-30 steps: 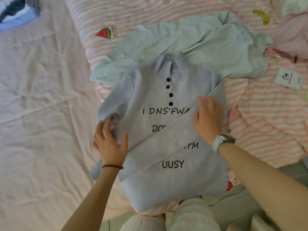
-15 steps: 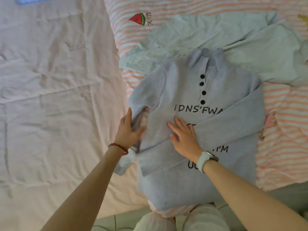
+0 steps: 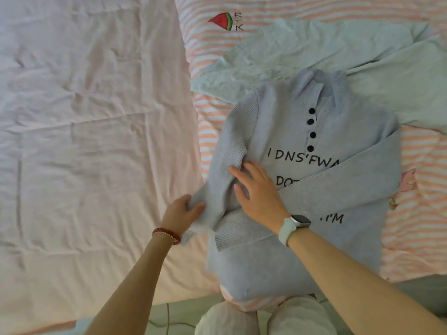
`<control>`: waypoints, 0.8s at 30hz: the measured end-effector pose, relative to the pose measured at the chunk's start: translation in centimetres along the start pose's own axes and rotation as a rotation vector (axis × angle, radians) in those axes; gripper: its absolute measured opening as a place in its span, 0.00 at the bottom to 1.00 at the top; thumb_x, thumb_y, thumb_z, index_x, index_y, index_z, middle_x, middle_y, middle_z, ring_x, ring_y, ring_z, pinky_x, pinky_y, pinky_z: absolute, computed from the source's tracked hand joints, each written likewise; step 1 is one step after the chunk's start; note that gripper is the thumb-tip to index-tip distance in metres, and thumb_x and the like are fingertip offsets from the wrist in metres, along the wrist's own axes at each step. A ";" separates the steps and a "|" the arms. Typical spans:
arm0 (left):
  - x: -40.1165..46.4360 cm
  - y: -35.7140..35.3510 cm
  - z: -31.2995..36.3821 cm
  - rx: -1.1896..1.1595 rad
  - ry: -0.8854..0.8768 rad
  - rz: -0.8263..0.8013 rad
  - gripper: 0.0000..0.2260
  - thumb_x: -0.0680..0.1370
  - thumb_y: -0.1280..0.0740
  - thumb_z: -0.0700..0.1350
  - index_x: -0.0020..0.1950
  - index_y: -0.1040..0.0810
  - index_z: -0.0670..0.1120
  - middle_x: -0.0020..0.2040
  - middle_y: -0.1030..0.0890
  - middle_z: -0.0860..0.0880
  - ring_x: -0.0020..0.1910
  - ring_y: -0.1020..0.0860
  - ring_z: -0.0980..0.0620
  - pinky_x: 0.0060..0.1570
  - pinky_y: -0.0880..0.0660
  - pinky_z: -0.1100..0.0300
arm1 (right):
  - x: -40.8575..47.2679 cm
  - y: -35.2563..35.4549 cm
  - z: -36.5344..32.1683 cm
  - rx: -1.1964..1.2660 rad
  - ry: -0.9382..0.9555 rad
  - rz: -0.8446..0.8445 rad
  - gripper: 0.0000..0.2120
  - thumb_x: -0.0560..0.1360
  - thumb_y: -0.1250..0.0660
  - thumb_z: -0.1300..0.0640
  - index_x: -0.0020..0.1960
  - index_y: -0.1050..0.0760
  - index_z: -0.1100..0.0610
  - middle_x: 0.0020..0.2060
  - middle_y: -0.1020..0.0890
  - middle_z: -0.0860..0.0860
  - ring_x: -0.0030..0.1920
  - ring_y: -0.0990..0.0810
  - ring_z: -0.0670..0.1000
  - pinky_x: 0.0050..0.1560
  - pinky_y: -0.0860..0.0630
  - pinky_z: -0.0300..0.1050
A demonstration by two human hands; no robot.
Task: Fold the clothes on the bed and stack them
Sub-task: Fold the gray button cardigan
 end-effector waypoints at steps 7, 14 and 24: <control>-5.9 3.3 6.0 0.048 -0.377 0.214 0.16 0.74 0.38 0.52 0.51 0.23 0.40 0.35 0.21 0.47 0.37 0.22 0.44 0.34 0.34 0.60 | -1.0 2.9 -1.1 0.840 -0.470 -0.003 0.11 0.80 0.44 0.59 0.56 0.24 0.54 0.53 0.22 0.52 0.52 0.23 0.47 0.57 0.28 0.38; -4.0 0.1 10.2 -0.088 -0.278 -0.054 0.08 0.78 0.36 0.44 0.46 0.18 0.42 0.41 0.17 0.49 0.40 0.22 0.57 0.45 0.28 0.65 | -5.9 4.2 3.4 0.920 -0.765 0.010 0.12 0.79 0.42 0.51 0.59 0.28 0.55 0.49 0.20 0.52 0.48 0.21 0.50 0.52 0.25 0.44; 1.4 -1.3 13.5 0.512 -0.529 0.135 0.29 0.76 0.36 0.51 0.75 0.42 0.53 0.77 0.48 0.45 0.75 0.52 0.40 0.70 0.49 0.43 | -8.1 2.4 2.7 0.451 -0.554 -0.040 0.13 0.81 0.46 0.56 0.38 0.35 0.57 0.28 0.34 0.49 0.28 0.37 0.46 0.29 0.39 0.37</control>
Point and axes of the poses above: each hand's wrist, its own x-axis towards the middle knuckle, its own y-axis out of the back of the hand, z = x × y, the point moved 2 cm from there along x, towards the middle knuckle
